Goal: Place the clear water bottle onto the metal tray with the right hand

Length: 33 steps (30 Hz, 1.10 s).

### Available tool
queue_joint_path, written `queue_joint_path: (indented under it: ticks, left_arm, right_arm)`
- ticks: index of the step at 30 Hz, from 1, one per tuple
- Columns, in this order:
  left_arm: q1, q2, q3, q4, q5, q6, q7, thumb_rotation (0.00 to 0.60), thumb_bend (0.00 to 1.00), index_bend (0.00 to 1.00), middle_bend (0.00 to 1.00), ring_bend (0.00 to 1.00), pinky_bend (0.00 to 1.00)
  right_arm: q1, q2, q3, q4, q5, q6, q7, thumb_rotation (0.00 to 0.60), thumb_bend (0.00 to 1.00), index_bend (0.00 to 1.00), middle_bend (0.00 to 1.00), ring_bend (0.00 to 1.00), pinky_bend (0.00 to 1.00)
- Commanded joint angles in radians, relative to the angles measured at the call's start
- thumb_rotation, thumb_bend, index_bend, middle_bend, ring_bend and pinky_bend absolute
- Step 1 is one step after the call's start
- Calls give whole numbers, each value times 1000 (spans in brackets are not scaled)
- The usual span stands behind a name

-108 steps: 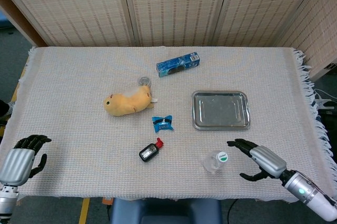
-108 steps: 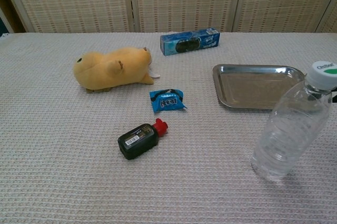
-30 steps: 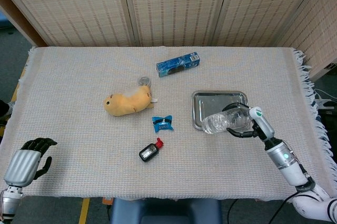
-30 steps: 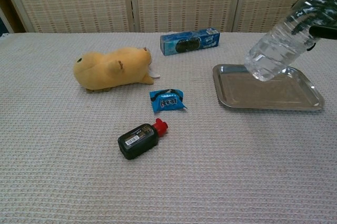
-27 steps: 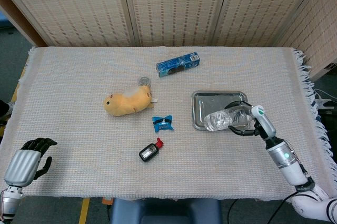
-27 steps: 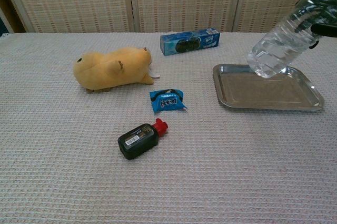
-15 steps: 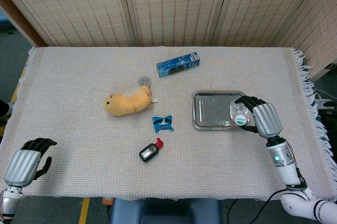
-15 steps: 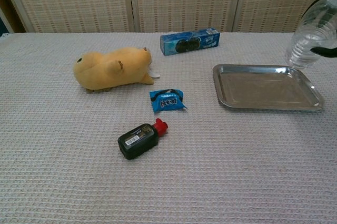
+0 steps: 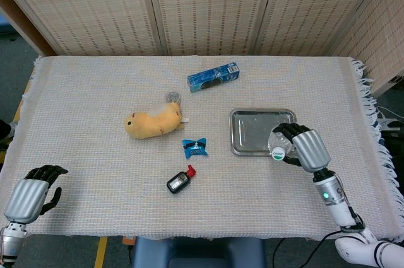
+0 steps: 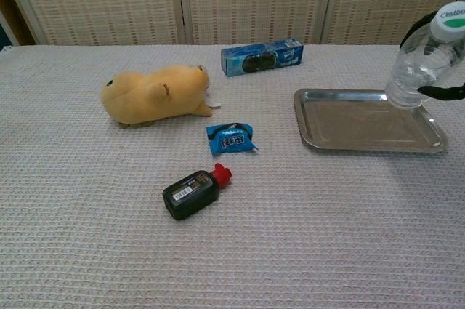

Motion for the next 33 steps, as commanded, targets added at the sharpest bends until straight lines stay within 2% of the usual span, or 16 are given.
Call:
queue_joint_path:
  ticks: [1, 6, 12, 15, 18, 20, 24, 27, 30, 33]
  left_arm:
    - [-1, -1, 1, 1, 1, -2, 3, 600, 534, 306, 271, 204, 264]
    - [-3, -1, 3, -2, 0, -9, 6, 600, 534, 306, 271, 204, 265]
    - [-4, -1, 4, -3, -1, -11, 9, 600, 534, 307, 272, 204, 265]
    - [-5, -1, 4, -3, 0, -13, 11, 600, 535, 306, 272, 204, 265]
    - [-6, 0, 5, -5, -4, -17, 8, 600, 535, 306, 273, 204, 265]
    - [-7, 1, 5, -5, -4, -20, 10, 600, 535, 306, 276, 204, 265]
    - [-7, 2, 8, -9, -2, -22, 14, 600, 535, 306, 286, 204, 266]
    - [-6, 3, 9, -10, 3, -17, 15, 600, 534, 306, 287, 204, 266]
    - [-6, 2, 8, -9, 2, -17, 17, 600, 534, 306, 288, 204, 266]
    - [-7, 2, 8, -10, -4, -23, 17, 600, 535, 306, 289, 204, 266]
  right_arm:
    - [35, 92, -70, -73, -45, -125, 753, 600, 26, 808, 614, 465, 509]
    - [31, 86, -59, -51, -11, -152, 736, 600, 26, 808, 614, 465, 510]
    - [18, 32, -18, 2, 87, -195, 612, 600, 26, 808, 617, 469, 516]
    - [24, 18, 11, -1, 101, -185, 543, 600, 26, 808, 622, 476, 523]
    - [22, 30, 41, -56, 54, -90, 428, 600, 26, 808, 624, 478, 525]
    - [18, 58, 62, -136, 21, -27, 347, 600, 26, 810, 627, 481, 527]
    - [10, 129, 96, -308, -2, 29, 225, 600, 26, 815, 632, 487, 533]
    - [2, 155, 107, -371, 6, 38, 167, 600, 26, 817, 634, 488, 536]
    - [-3, 146, 104, -346, 44, 9, 167, 600, 26, 818, 635, 489, 537]
    - [2, 106, 98, -249, 105, -58, 205, 600, 26, 817, 635, 489, 538]
